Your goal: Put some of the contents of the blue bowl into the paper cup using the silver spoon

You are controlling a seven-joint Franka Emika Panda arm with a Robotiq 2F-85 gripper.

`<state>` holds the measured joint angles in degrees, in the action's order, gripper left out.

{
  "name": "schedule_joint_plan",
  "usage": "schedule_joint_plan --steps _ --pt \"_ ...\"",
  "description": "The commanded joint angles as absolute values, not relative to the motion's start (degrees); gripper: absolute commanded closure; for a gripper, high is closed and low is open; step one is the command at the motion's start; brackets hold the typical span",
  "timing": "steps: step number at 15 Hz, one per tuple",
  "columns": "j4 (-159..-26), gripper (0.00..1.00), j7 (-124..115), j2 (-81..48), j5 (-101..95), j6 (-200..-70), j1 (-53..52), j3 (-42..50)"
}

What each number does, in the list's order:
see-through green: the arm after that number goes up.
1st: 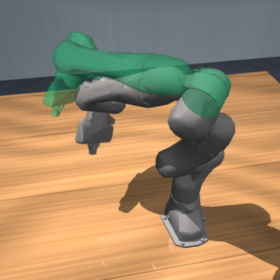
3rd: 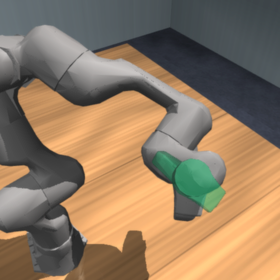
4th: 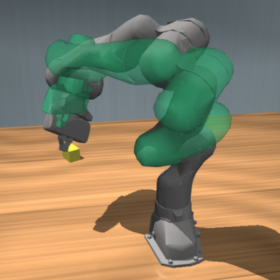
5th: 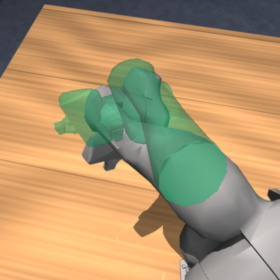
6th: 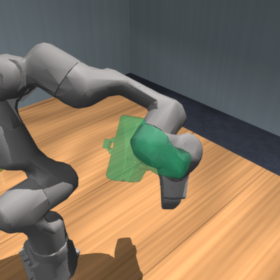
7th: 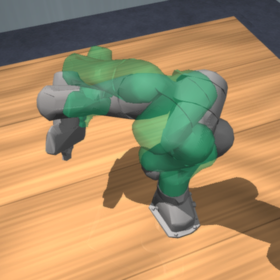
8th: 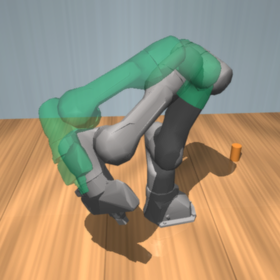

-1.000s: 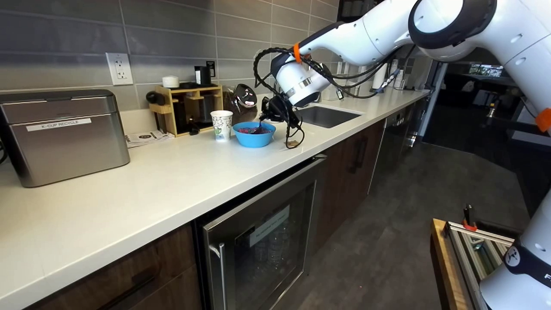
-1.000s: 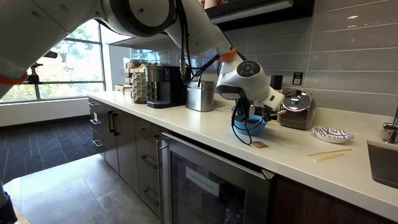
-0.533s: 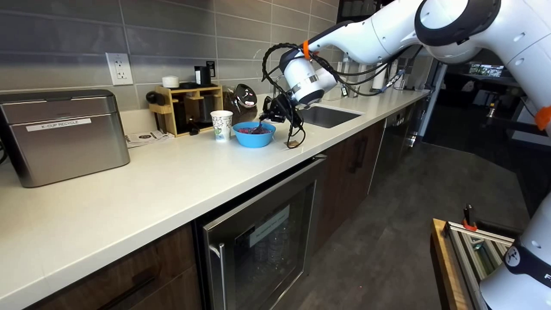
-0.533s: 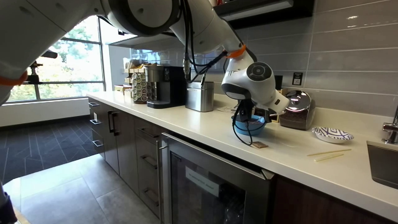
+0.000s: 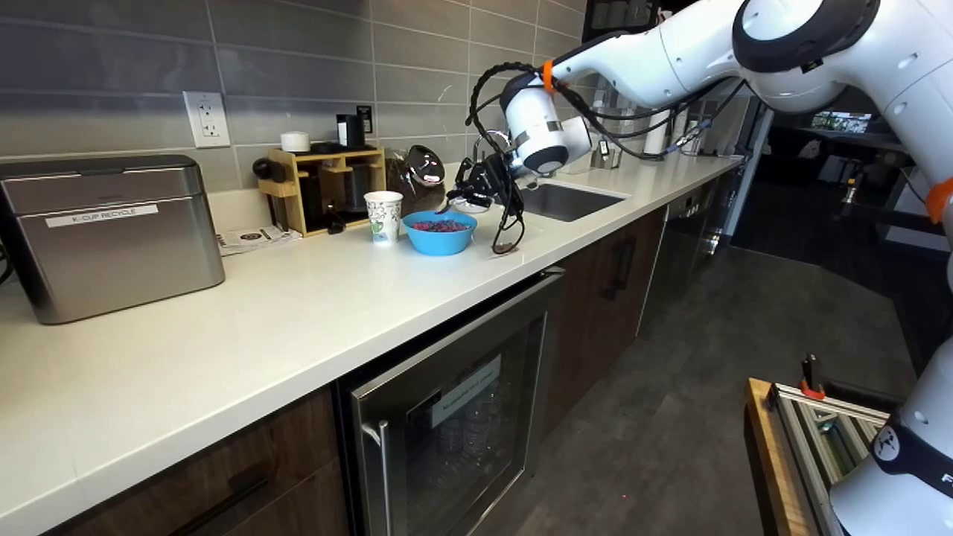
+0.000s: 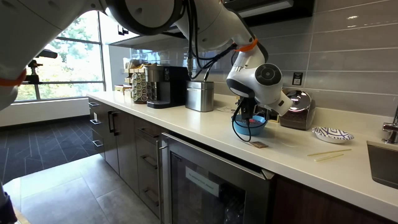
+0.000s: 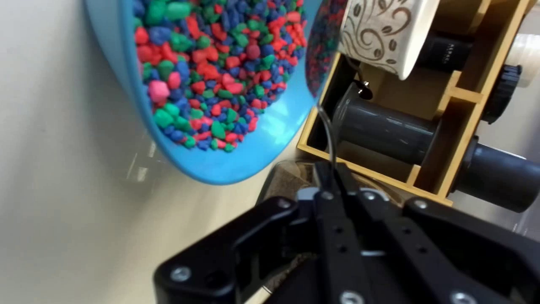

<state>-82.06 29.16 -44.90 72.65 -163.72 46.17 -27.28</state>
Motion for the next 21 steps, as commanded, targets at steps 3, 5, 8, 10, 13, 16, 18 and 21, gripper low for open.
schedule_joint_plan --steps 3,5,8,10,13,16,18,21 --pt "-81.75 1.00 35.11 -44.20 77.68 -160.69 50.47 -32.34" --pt "-82.39 1.00 34.86 -43.52 77.56 -160.77 50.99 -32.87" --pt "-83.12 1.00 34.23 -42.70 77.08 -160.81 51.42 -33.50" --pt "-83.50 1.00 33.75 -42.01 76.81 -160.15 51.67 -34.15" --pt "-83.69 1.00 33.26 -40.97 76.92 -160.48 51.44 -35.40" --pt "-83.56 1.00 32.40 -40.31 76.74 -161.85 50.50 -36.65" --pt "-83.07 1.00 31.79 -40.33 76.87 -163.22 49.49 -37.40" --pt "-80.93 1.00 32.00 -41.47 77.58 -167.43 47.30 -38.38"
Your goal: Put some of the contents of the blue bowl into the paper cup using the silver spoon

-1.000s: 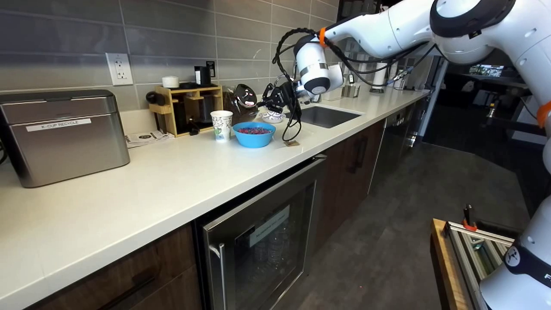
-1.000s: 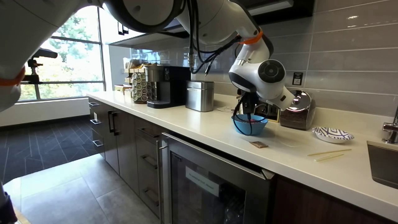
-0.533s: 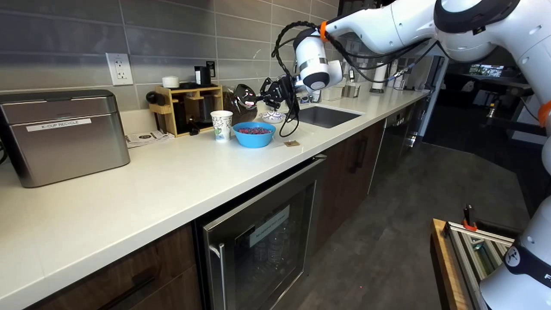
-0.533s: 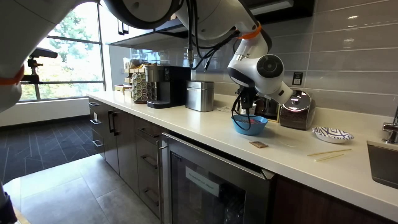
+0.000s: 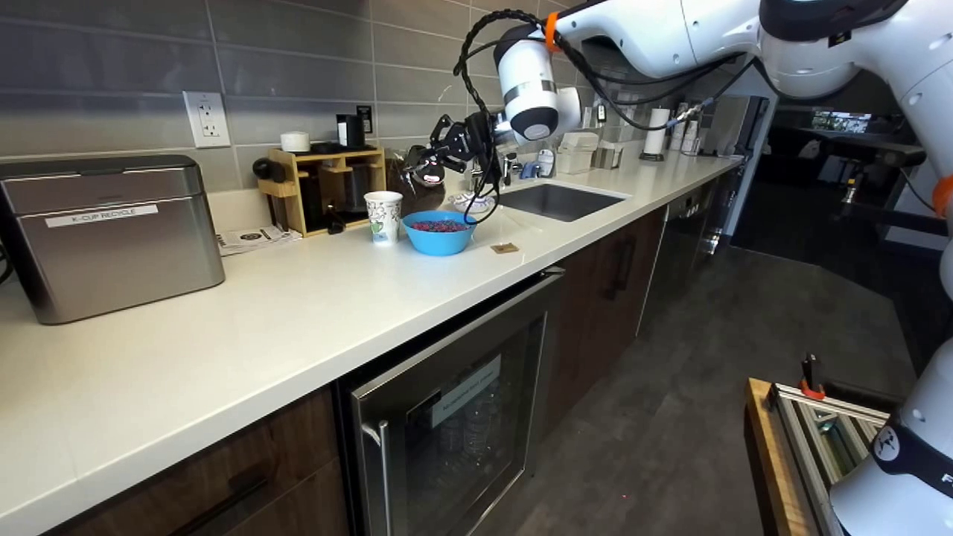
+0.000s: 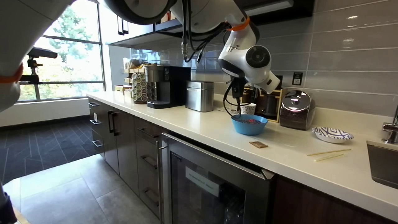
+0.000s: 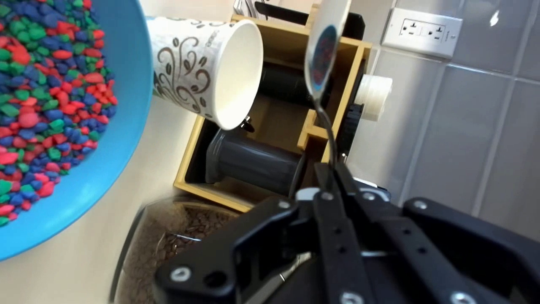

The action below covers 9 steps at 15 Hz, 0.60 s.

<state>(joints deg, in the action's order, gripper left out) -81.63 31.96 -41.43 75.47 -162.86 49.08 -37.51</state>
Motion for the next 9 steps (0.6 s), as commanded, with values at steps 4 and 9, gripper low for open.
schedule_joint_plan --steps 4,9 --pt "-76.51 1.00 32.23 -43.56 78.82 -178.03 43.28 -39.04" --pt "-71.69 1.00 30.77 -46.37 77.17 -186.37 38.82 -38.06"
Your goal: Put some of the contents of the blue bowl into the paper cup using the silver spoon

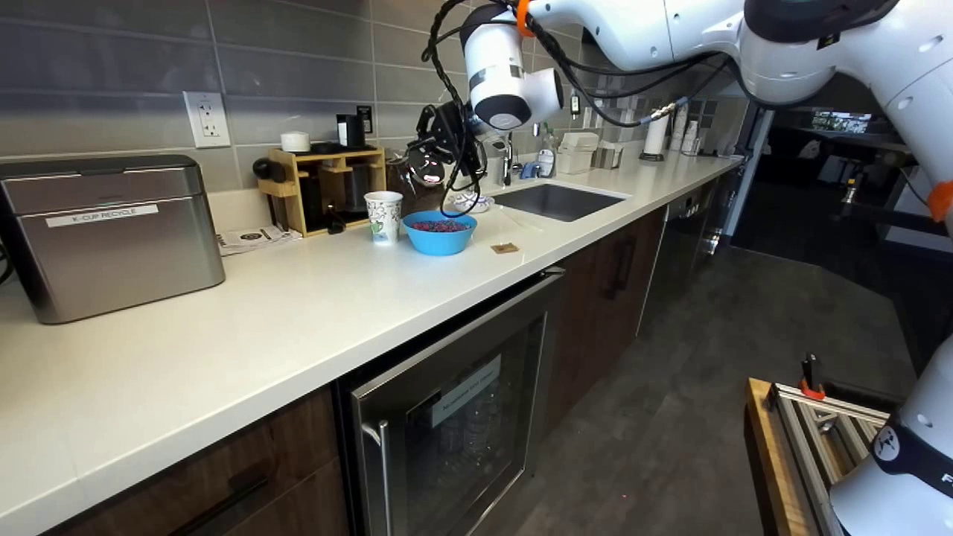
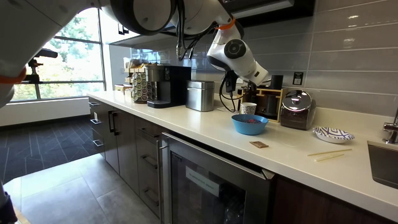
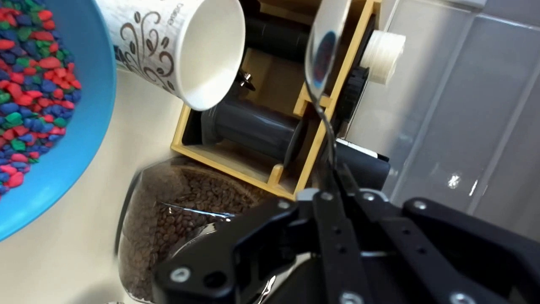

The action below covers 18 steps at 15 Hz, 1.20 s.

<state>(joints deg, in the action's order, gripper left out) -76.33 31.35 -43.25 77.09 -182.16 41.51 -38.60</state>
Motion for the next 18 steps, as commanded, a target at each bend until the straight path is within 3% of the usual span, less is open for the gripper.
schedule_joint_plan --steps 1,18 --pt "-70.98 1.00 30.31 -46.93 76.86 -187.35 38.15 -37.71" --pt "-65.19 1.00 25.08 -51.48 76.43 -193.85 29.26 -27.43"
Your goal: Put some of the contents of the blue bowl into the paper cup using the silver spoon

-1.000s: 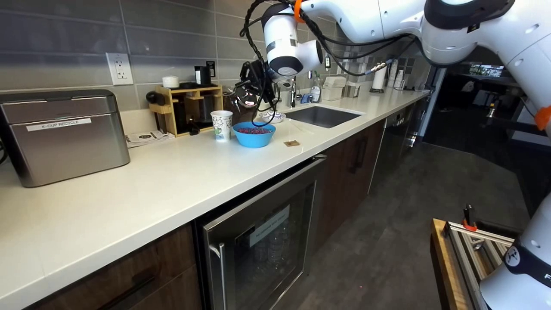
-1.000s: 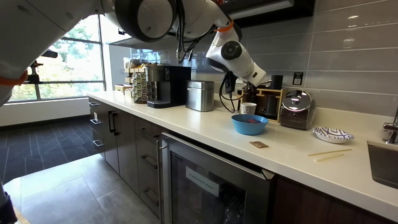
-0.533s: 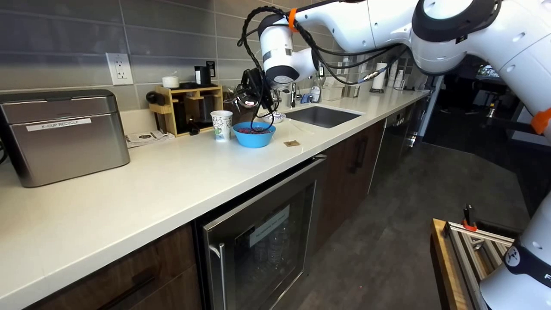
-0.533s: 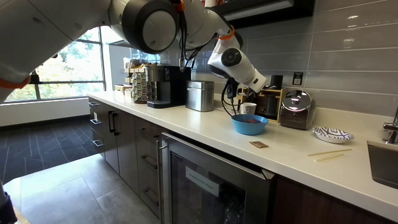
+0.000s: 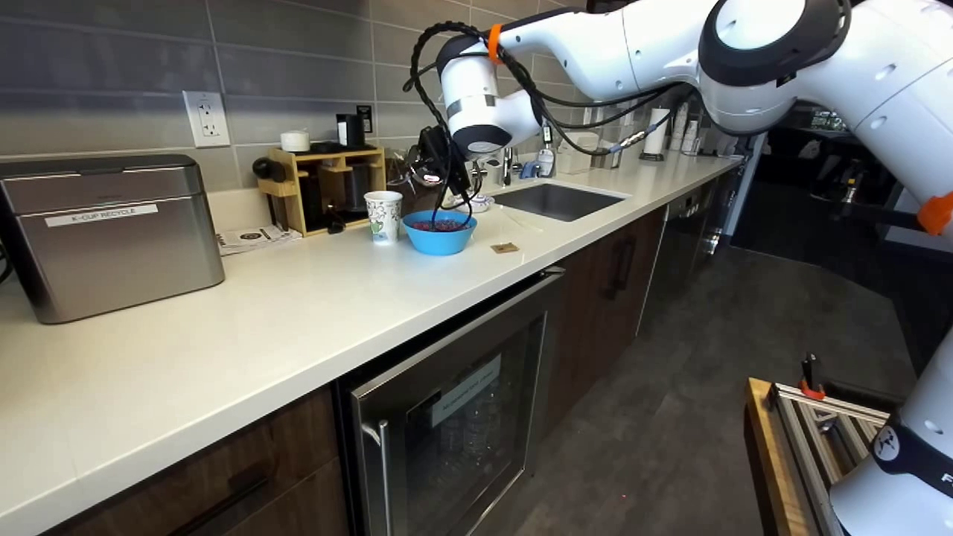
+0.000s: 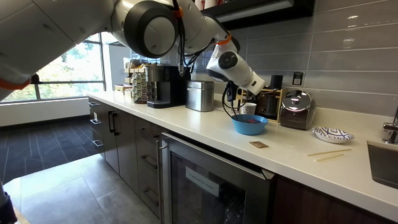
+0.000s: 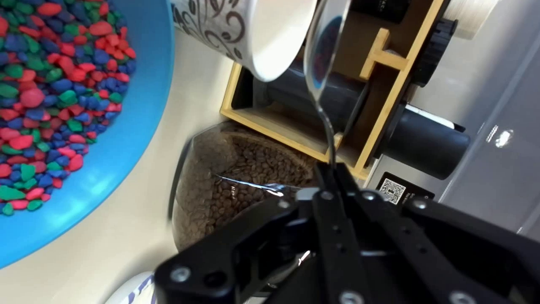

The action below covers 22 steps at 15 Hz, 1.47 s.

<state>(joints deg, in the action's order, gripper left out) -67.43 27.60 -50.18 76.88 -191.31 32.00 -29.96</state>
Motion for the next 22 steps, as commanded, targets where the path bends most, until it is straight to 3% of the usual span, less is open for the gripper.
schedule_joint_plan --steps 1,14,15,22 --pt "-65.25 1.00 24.81 -51.39 76.45 -194.38 28.56 -26.67" --pt "-64.85 1.00 23.98 -50.76 78.40 -199.10 20.94 -17.11" --pt "-68.55 1.00 13.14 -48.80 73.11 -196.57 16.89 -9.16" --pt "-68.45 1.00 8.18 -49.57 73.43 -196.18 9.64 1.66"
